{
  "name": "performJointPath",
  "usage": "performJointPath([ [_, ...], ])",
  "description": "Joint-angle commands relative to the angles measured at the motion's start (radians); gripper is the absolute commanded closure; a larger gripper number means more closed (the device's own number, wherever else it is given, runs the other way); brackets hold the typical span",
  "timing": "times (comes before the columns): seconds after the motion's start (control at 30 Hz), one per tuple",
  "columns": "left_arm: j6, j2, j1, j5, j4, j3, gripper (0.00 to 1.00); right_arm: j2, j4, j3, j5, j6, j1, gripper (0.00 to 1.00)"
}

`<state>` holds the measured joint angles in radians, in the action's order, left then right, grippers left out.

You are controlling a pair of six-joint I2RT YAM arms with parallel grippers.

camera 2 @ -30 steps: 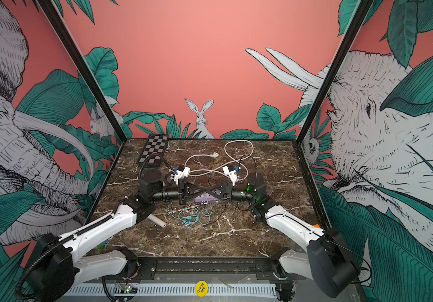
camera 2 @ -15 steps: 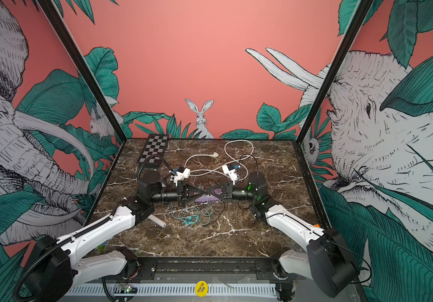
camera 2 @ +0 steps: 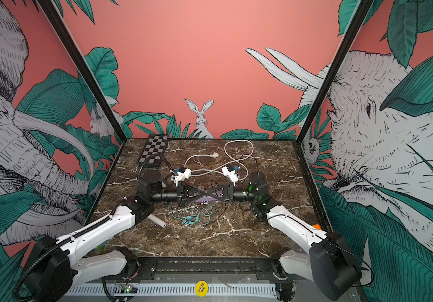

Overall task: Charge the electric toothbrush
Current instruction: Pick up the charging cable from the center of the board.

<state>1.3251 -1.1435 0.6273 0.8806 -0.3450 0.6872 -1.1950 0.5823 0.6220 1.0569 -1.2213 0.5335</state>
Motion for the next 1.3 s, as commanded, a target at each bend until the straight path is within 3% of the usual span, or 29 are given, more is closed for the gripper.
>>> performJointPath([
  [0.0, -0.006, 0.007, -0.003, -0.004, 0.004, 0.021, 1.00, 0.026, 0.061, 0.024, 0.037, 0.013, 0.004, 0.94],
  [0.1, -0.003, 0.008, -0.003, -0.005, -0.001, 0.015, 1.00, 0.025, 0.114, 0.017, 0.037, -0.016, 0.005, 0.95],
  [0.23, 0.003, 0.003, -0.002, -0.007, -0.014, 0.012, 1.00, 0.021, 0.155, 0.015, 0.038, -0.038, 0.007, 0.80],
  [0.3, 0.005, 0.000, -0.002, -0.006, -0.019, 0.014, 1.00, 0.017, 0.161, 0.015, 0.042, -0.040, 0.010, 0.79],
  [0.47, 0.004, -0.003, -0.002, -0.008, -0.019, 0.018, 1.00, 0.025, 0.167, 0.013, 0.047, -0.043, 0.013, 0.92],
  [0.7, 0.010, -0.012, -0.002, -0.009, -0.025, 0.020, 1.00, 0.028, 0.168, 0.016, 0.053, -0.040, 0.020, 0.87],
  [0.93, 0.011, -0.025, -0.001, -0.011, -0.029, 0.023, 1.00, 0.035, 0.176, 0.018, 0.054, -0.037, 0.032, 1.00],
  [1.27, 0.011, -0.042, -0.003, -0.008, -0.032, 0.031, 1.00, 0.054, 0.153, 0.015, 0.049, -0.017, 0.036, 1.00],
])
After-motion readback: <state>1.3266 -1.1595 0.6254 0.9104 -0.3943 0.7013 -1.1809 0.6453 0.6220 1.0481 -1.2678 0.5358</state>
